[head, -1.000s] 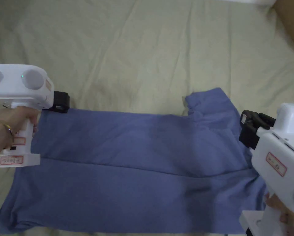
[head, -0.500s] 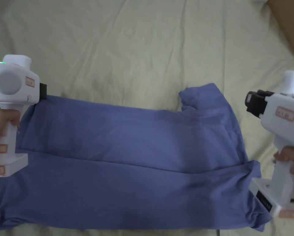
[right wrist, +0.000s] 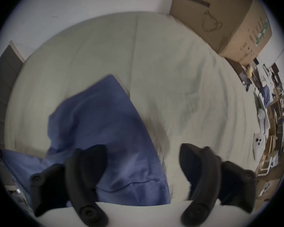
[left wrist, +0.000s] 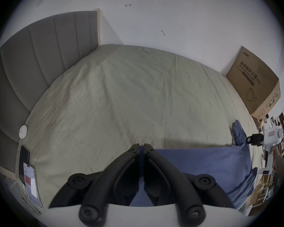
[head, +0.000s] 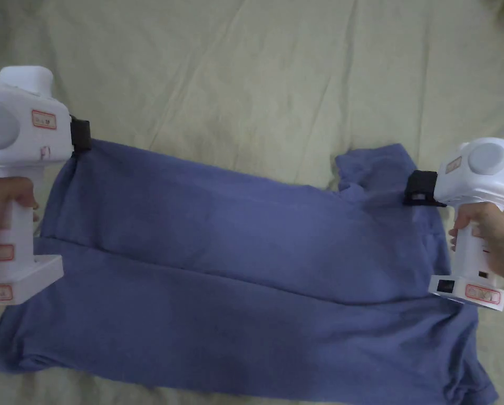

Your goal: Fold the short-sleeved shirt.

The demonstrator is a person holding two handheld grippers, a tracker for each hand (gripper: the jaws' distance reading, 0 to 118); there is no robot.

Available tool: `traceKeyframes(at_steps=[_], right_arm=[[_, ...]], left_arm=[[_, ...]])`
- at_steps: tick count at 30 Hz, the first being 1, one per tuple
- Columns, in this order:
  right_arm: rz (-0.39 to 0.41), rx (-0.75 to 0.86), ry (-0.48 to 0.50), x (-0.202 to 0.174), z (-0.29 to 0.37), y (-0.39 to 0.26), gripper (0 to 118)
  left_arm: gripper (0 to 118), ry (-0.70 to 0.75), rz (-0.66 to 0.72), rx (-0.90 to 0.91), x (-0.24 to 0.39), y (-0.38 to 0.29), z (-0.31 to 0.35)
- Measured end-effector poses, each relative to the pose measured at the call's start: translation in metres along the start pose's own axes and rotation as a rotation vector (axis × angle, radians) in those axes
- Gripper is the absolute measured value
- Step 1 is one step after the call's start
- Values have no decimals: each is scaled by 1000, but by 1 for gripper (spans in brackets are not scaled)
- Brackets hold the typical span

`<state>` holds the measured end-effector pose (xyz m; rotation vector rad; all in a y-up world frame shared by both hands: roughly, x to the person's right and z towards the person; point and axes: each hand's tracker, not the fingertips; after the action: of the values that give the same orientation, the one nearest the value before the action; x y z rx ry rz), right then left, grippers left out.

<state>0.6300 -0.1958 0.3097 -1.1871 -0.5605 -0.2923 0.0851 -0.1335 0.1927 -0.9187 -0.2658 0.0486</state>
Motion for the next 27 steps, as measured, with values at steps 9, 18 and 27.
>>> traceKeyframes(at_steps=[9,18,27], right_arm=[[-75,115,166,25,42,-10,1],[41,317,253,59,168,-74,1],[-5,371,248,91,193,-205,1]], left_arm=[[2,-13,15,-11,-3,4,5],[2,-67,38,63,-22,-26,89],[3,-42,94,34,-35,-125,129]])
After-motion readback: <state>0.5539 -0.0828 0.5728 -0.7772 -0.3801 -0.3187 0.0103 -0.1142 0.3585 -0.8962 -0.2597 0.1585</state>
